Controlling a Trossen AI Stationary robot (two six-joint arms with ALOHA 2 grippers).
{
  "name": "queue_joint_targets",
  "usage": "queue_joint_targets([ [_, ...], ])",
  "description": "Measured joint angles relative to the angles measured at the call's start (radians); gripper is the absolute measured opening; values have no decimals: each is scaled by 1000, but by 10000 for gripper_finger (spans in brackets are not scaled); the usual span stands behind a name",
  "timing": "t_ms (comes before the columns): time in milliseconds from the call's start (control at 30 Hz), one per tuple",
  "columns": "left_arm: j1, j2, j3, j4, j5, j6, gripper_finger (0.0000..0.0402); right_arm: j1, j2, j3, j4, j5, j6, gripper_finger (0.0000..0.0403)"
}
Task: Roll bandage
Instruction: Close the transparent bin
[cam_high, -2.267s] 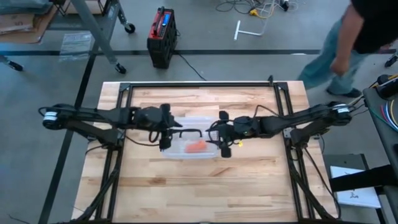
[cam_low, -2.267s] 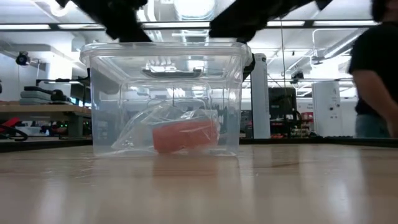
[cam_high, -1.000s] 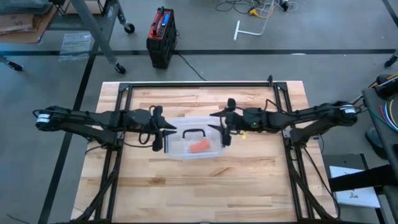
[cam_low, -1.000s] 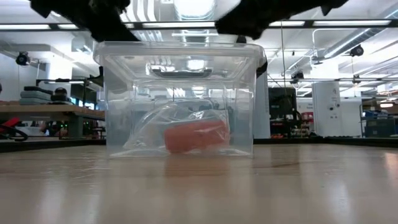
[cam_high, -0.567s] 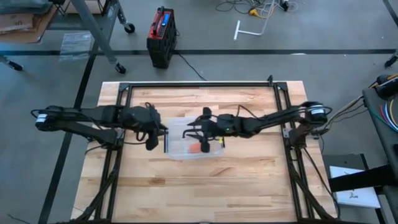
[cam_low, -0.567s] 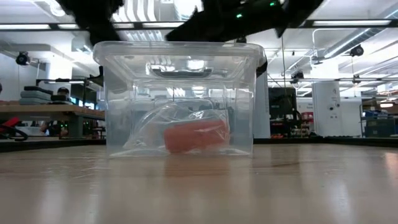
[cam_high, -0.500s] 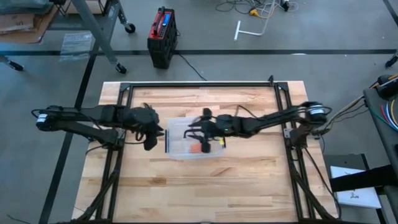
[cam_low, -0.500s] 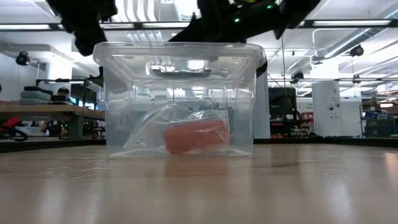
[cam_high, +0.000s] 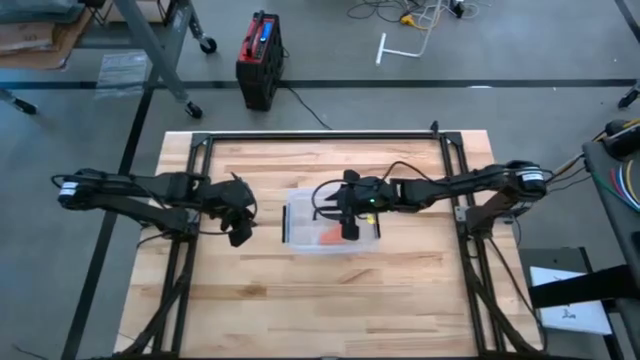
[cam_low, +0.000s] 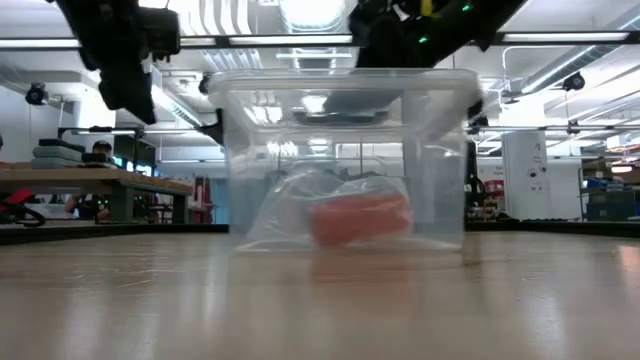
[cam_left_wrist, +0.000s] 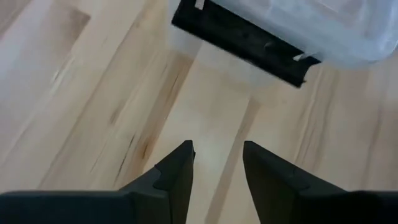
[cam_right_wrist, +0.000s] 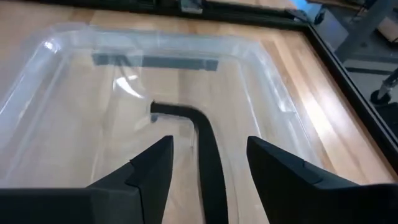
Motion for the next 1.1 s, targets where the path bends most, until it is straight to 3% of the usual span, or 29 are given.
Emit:
queue_joint_targets([
  [167, 0, 17, -86, 185, -24, 120, 130, 1, -48, -26, 8, 0, 2, 199],
  [267, 0, 36, -169, 381, -23, 172, 122, 6, -49, -27, 39, -10, 20, 199],
  [400, -2, 66, -294, 611, -26, 193, 109, 18, -27, -32, 108, -126, 33, 199],
  [600, -2, 117, -460, 994, -26, 226, 94, 24, 71, -23, 278, -129, 79, 199],
  [867, -2, 234, -530, 1290, -28, 342, 108, 18, 177, 1, 346, -94, 101, 199],
  [1100, -14, 311, -528, 1441, 8, 273, 113, 13, 202, 6, 325, -89, 103, 199],
])
